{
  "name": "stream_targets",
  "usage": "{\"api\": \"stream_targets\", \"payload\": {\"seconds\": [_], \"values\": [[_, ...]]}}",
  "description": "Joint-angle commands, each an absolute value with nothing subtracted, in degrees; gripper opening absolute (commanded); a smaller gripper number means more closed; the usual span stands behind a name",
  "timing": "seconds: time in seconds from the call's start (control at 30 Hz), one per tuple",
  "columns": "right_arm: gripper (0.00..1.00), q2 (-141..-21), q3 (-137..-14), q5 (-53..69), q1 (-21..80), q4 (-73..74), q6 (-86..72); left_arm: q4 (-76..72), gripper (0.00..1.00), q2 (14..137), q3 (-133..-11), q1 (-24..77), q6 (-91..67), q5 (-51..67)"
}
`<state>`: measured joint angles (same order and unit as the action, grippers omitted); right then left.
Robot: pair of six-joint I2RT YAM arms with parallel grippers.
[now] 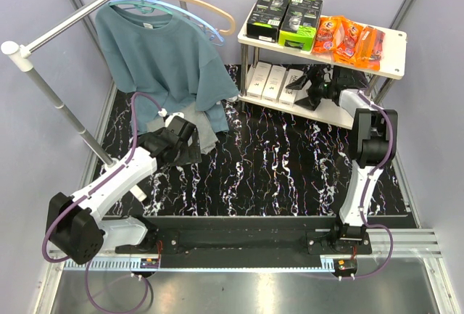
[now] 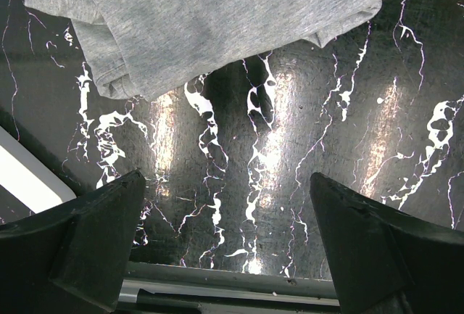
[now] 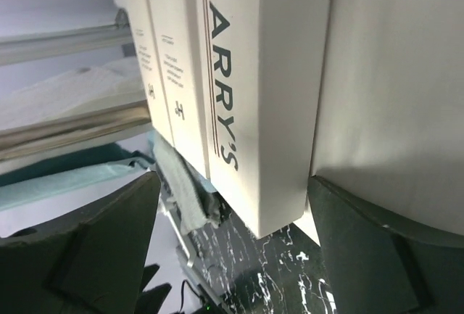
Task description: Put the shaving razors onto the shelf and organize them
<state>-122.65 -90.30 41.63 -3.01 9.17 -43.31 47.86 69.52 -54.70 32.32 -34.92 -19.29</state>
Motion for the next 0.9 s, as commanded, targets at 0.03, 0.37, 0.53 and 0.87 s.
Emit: {"api": "stream_targets", "payload": {"seconds": [0.03,0.37,0.53,0.87], "values": [[0.95,-119.98,-87.72,28.14,-3.08,17.14,-39.55,46.05,0.99,69.26,-54.67,32.61,-34.63,-19.51],[0.96,-118.30,-86.14,29.61,-2.99,15.91,-39.81,45.97,0.99,69.00,-54.58,32.52,-34.80,-19.25],[0.96,-115.85,-81.58,31.64,-1.94,13.28,-38.76,45.97,0.99,68.38,-54.75,32.69,-34.89,-18.55],[0.97,-103.64,-66.11,33.13,0.95,6.51,-37.79,46.32,0.99,65.31,-54.23,32.78,-35.51,-17.32]]}}
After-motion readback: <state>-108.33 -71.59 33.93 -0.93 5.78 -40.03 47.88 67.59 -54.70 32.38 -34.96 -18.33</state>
